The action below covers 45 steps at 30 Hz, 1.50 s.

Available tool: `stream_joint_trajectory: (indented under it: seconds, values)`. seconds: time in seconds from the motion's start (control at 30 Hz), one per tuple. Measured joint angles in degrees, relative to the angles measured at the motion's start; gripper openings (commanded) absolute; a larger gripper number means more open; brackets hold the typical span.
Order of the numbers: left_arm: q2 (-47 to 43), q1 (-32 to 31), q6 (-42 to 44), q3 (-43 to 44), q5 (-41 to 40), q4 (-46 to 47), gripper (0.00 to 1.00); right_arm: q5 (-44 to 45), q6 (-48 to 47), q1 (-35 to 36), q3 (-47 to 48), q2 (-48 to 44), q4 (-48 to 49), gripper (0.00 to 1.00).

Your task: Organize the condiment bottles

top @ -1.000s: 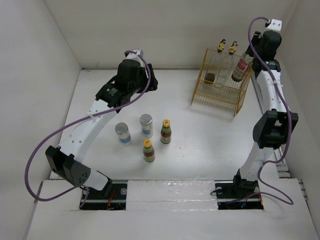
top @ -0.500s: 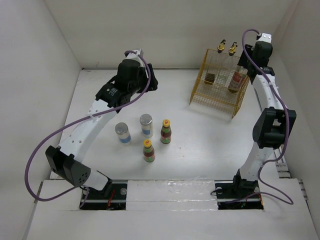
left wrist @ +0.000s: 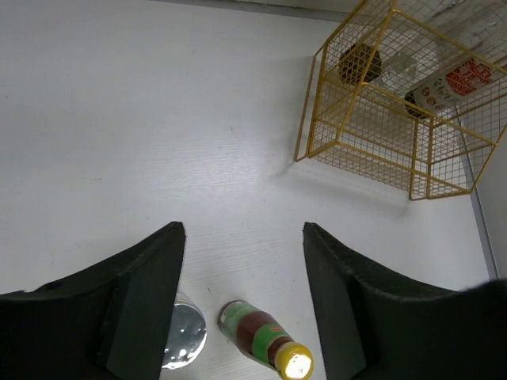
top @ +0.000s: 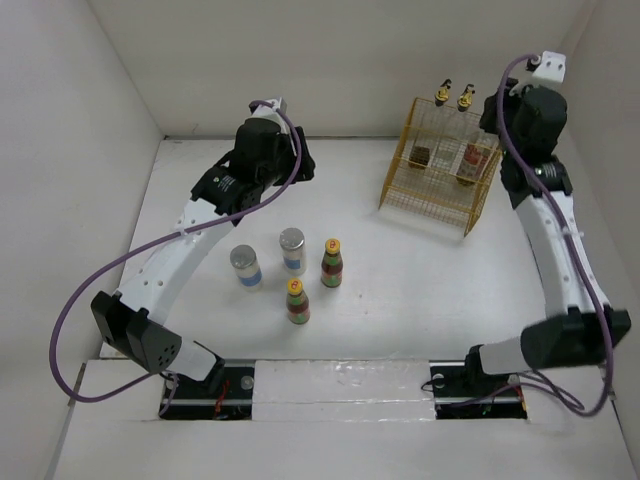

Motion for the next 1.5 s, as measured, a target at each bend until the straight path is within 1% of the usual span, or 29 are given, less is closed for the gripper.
stream_joint_trajectory:
  seconds: [0.03, 0.07, 0.1, 0.13, 0.17, 0.2, 0.27, 0.3, 0.33, 0.37, 0.4, 0.43, 0.47, 0.53, 0.57, 0.63, 0.77, 0.87, 1.0, 1.13, 1.23, 1.33, 1.4, 1.5]
  values:
    - [0.0, 0.0, 0.0, 0.1, -0.1, 0.0, 0.50, -0.3, 0.1, 2.3, -3.3, -4.2, 0.3, 0.05]
    - [0.0, 0.1, 0.2, 0.3, -0.3, 0.0, 0.46, -0.9, 0.4, 4.5, -5.9, -7.8, 0.4, 0.02]
    - [0.0, 0.2, 0.1, 0.6, -0.6, -0.2, 0.43, -2.5, 0.6, 7.6, -8.6, -11.0, 1.6, 0.02]
    - [0.1, 0.3, 0.1, 1.0, -0.9, -0.1, 0.37, -4.5, 0.4, 10.2, -11.4, -13.9, 2.0, 0.03]
    - [0.1, 0.5, 0.0, 1.5, -1.2, -0.2, 0.31, -6.9, 0.4, 12.8, -14.0, -16.3, 1.8, 0.09]
    - [0.1, 0.8, -0.1, 1.9, -1.7, -0.3, 0.25, -9.4, 0.3, 15.7, -16.3, -18.1, 1.5, 0.32]
    - [0.0, 1.3, -0.3, 2.6, -2.7, -0.5, 0.17, -13.8, 0.4, 21.1, -20.5, -20.5, 0.0, 0.60]
    - [0.0, 1.5, -0.4, 2.8, -3.4, -0.5, 0.13, -15.7, 0.2, 24.0, -22.3, -21.2, -1.4, 0.71]
    - [0.0, 1.7, -0.5, 2.9, -4.0, -0.5, 0.13, -17.6, 0.0, 26.7, -24.1, -21.6, -2.4, 0.85]
    - [0.0, 1.9, -0.6, 2.9, -4.6, -0.7, 0.13, -18.9, -0.3, 28.8, -25.6, -21.7, -3.2, 0.89]
    - [0.0, 2.0, -0.8, 2.9, -5.2, -0.9, 0.16, -20.4, -0.9, 31.3, -27.1, -21.8, -4.5, 0.92]
    - [0.0, 2.0, -0.9, 2.9, -5.7, -1.3, 0.28, -21.5, -1.4, 33.5, -28.0, -21.5, -5.8, 0.95]
    - [0.0, 2.0, -0.8, 3.0, -6.1, -1.7, 0.34, -22.2, -1.9, 35.2, -28.4, -20.9, -6.8, 0.95]
    - [0.0, 2.0, -1.3, 3.3, -7.0, -2.2, 0.41, -23.5, -3.3, 38.4, -28.5, -18.7, -7.6, 0.97]
    - [0.0, 2.0, -1.4, 3.5, -7.3, -2.4, 0.45, -24.0, -3.9, 39.6, -28.5, -17.3, -7.6, 0.97]
    - [0.0, 2.0, -1.6, 3.9, -7.7, -2.6, 0.46, -24.9, -5.0, 41.4, -28.3, -14.1, -7.6, 0.97]
    - [-0.3, 2.0, -1.9, 3.8, -8.0, -2.7, 0.46, -25.2, -6.2, 44.5, -28.2, -7.4, -7.6, 0.97]
    - [-1.2, 2.0, -2.0, 2.9, -7.9, -2.7, 0.46, -24.1, -6.5, 46.3, -28.2, -4.1, -7.3, 0.92]
    - [-2.4, 2.0, -2.1, 2.1, -7.7, -2.7, 0.46, -20.2, -5.8, 47.4, -29.2, -3.0, -4.6, 0.72]
    - [-3.1, 2.0, -2.1, 2.0, -7.2, -2.6, 0.46, -16.7, -4.8, 47.3, -29.9, -2.6, -1.7, 0.31]
    - [-3.1, 2.0, -2.1, 1.9, -6.8, -2.4, 0.46, -14.1, -4.3, 47.3, -30.4, -2.5, 0.2, 0.17]
    - [-3.2, 2.0, -2.1, 1.2, -6.4, -2.2, 0.46, -12.4, -4.1, 47.3, -30.4, -3.4, -0.9, 0.16]
    - [-3.2, 2.0, -2.1, 0.8, -6.4, -2.1, 0.46, -11.7, -3.8, 46.4, -29.3, -4.6, -4.8, 0.15]
    - [-3.2, 2.0, -2.1, 0.4, -6.1, -2.1, 0.46, -11.6, -3.5, 42.1, -23.9, -5.7, -10.6, 0.13]
